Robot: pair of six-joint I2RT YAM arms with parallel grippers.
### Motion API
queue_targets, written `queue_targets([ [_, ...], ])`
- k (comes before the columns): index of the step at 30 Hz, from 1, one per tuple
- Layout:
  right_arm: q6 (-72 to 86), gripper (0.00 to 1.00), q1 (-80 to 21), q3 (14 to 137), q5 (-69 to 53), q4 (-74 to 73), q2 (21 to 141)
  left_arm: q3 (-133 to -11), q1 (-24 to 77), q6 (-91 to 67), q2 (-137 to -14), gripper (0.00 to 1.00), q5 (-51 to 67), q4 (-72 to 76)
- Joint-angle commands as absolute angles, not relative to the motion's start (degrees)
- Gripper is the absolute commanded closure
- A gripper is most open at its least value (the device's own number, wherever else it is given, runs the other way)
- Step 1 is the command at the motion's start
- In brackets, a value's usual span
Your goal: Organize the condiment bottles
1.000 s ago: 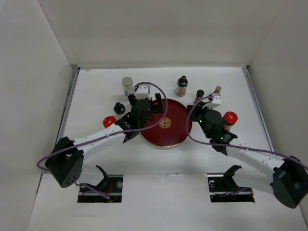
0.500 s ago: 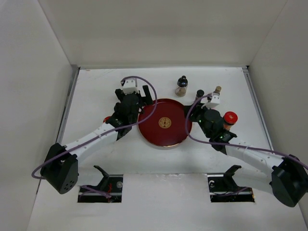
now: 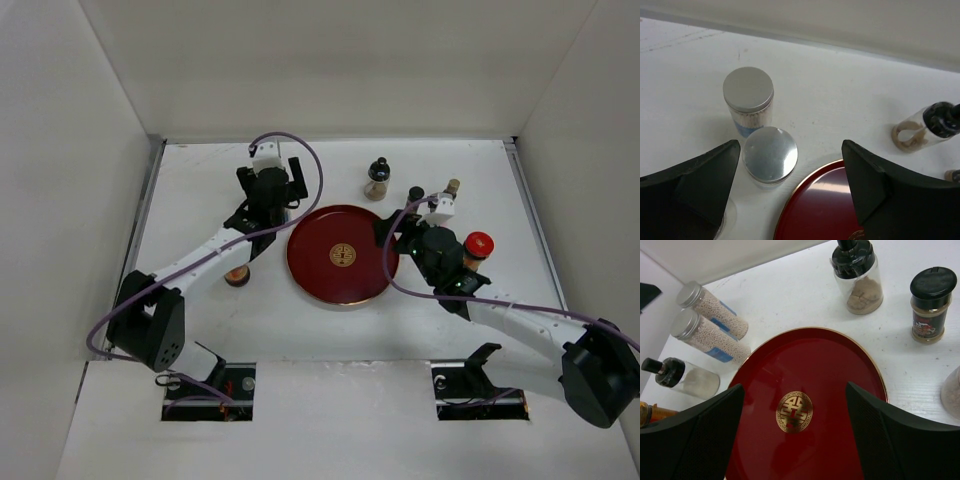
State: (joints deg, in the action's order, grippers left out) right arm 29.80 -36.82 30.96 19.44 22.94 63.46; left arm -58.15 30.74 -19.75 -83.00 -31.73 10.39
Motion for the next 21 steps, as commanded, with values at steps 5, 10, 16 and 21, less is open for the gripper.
queue_targets([
  [5,28.7,0.1,-37.4,33.0,18.4,25.8,63.9,-61.8,27.7,-20.8,-86.6,0.17,-30.1,7.9],
  [10,28.6,0.09,-37.5,33.0,18.3,25.9,63.7,-62.1,27.1,-22.0,-89.5,0.18,-28.7,7.6],
  [16,28.5,0.09,-37.5,32.9,18.3,25.9,63.5,-63.5,26.8,-22.1,-93.0,0.26,-29.0,7.5],
  [21,28.7,0.09,-37.5,32.9,17.9,26.0,64.2,-64.1,27.6,-21.3,-93.5,0.5,-30.2,7.8],
])
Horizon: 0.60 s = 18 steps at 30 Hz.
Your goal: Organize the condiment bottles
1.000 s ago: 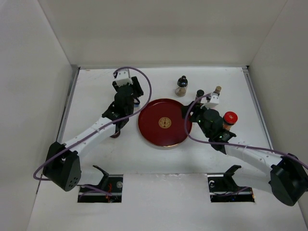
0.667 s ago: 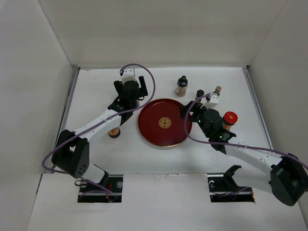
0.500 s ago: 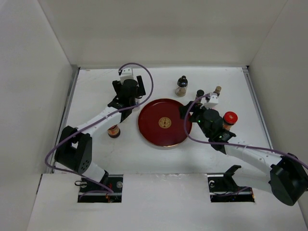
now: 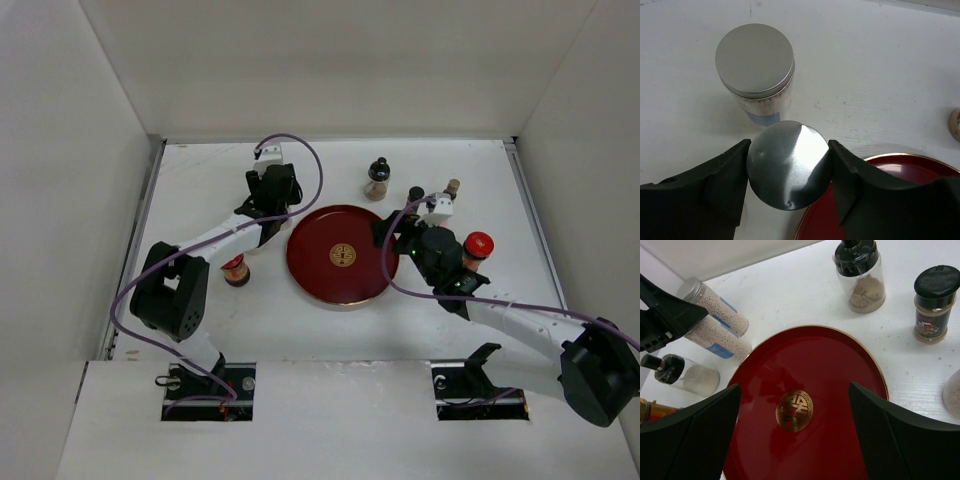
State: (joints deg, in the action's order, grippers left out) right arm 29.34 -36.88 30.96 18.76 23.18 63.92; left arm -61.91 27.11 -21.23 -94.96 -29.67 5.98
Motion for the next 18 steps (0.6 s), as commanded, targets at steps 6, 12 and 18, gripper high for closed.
queue_targets([
  [6,28.9,0.09,-37.3,32.9,17.6,26.3,64.7,-62.4,30.9,-18.6,-86.8,0.62,-33.6,11.9],
  [12,29.7,0.09,-36.7,32.2,17.8,27.1,64.3,-61.6,38.7,-12.4,-82.1,0.62,-36.7,19.6],
  [18,31.3,0.1,-33.8,29.4,19.9,27.9,60.0,-62.3,43.5,-15.7,-85.4,0.61,-33.8,18.4],
])
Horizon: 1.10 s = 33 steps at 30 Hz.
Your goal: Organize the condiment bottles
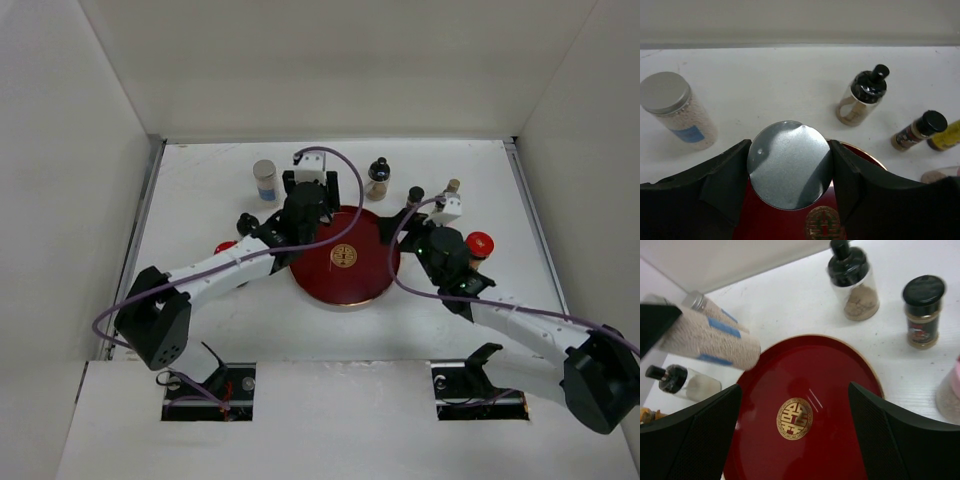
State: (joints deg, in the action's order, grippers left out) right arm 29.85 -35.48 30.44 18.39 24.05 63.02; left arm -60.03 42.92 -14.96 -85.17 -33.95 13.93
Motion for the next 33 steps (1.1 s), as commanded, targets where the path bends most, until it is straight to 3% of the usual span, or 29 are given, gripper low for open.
queue_targets([
  [1,31.9,0.11,-32.9,28.9,19.8,27.9,59.2,-62.1,43.9,-16.6,-85.8,0.61,-33.1,18.5],
  [12,34.5,0.11,-29.3,27.2,18.1,28.0,57.3,-65.6,42.9,-17.0,-96.1,0.61,-29.6,24.1],
  [18,34.5,0.1,-29.4,27.2,18.0,28.2,56.8,-66.4,41.9,-16.6,-100.3,0.55,-29.2,24.3],
  [21,34.1,0.1,-29.5,27.7,17.9,27.9,57.8,-65.0,42.1,-16.5,-100.3,0.45,-29.9,25.0],
  [28,33.8,0.1,-29.3,27.9,17.8,28.2,59.7,-60.5,41.8,-16.2,-96.7,0.0,-30.2,27.5],
  [31,32.9,0.13,-29.5,28.6,17.7,29.0,61.8,-56.1,41.5,-16.5,-90.6,0.0,-30.5,29.3],
  [33,32.2,0.24,-29.7,29.5,17.1,29.3,63.5,-52.6,42.0,-16.2,-85.9,0.0,-30.6,31.5],
])
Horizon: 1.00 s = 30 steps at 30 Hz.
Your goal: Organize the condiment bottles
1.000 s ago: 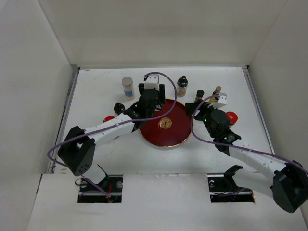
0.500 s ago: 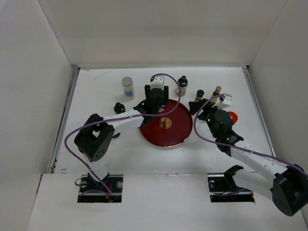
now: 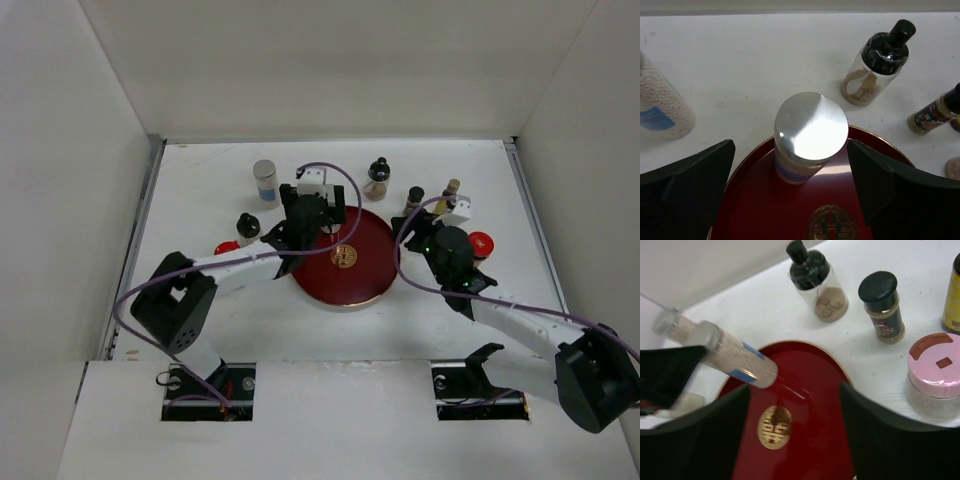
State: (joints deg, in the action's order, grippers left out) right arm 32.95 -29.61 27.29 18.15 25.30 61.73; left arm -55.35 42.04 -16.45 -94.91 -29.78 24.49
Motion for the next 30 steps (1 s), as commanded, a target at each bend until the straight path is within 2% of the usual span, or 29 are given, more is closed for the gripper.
queue_targets([
  [1,31.9,0.33,-29.7,30.3,16.5,28.9,64.3,-50.6,42.2,-16.1,-83.3,0.0,-30.7,32.6],
  [3,31.7,0.57,-29.7,31.2,15.7,28.8,65.2,-46.6,42.3,-16.8,-78.7,0.0,-30.7,35.0],
  [5,31.7,0.67,-30.0,32.8,15.6,28.4,66.4,-42.6,42.1,-17.6,-74.0,0.0,-30.7,36.8],
  [6,31.6,0.67,-30.3,34.3,15.6,27.4,67.4,-40.6,41.9,-18.1,-71.7,0.0,-30.7,37.5],
  [8,30.4,0.61,-30.3,38.3,15.0,24.3,70.1,-36.7,41.3,-19.9,-67.6,0.0,-30.2,38.6],
  [11,26.5,0.37,-29.4,45.8,14.4,19.4,76.9,-32.4,40.8,-23.0,-64.7,0.02,-27.1,38.8],
  [13,24.4,0.24,-27.6,50.9,14.0,17.3,82.2,-29.7,41.4,-25.8,-64.2,0.08,-23.7,38.7],
  [15,22.2,0.17,-26.6,55.7,14.6,15.7,87.2,-26.9,42.8,-28.7,-64.8,0.16,-21.6,39.8],
  [19,19.2,0.11,-25.4,64.0,16.3,13.6,94.9,-21.6,44.5,-31.8,-68.9,0.22,-20.4,47.3],
  [25,17.5,0.05,-24.1,76.0,18.6,8.0,105.8,-19.2,44.7,-32.3,-70.8,0.18,-19.4,53.1],
  [30,18.2,0.04,-23.2,82.5,19.9,7.3,113.4,-19.0,45.0,-33.0,-73.2,0.17,-19.6,54.1],
])
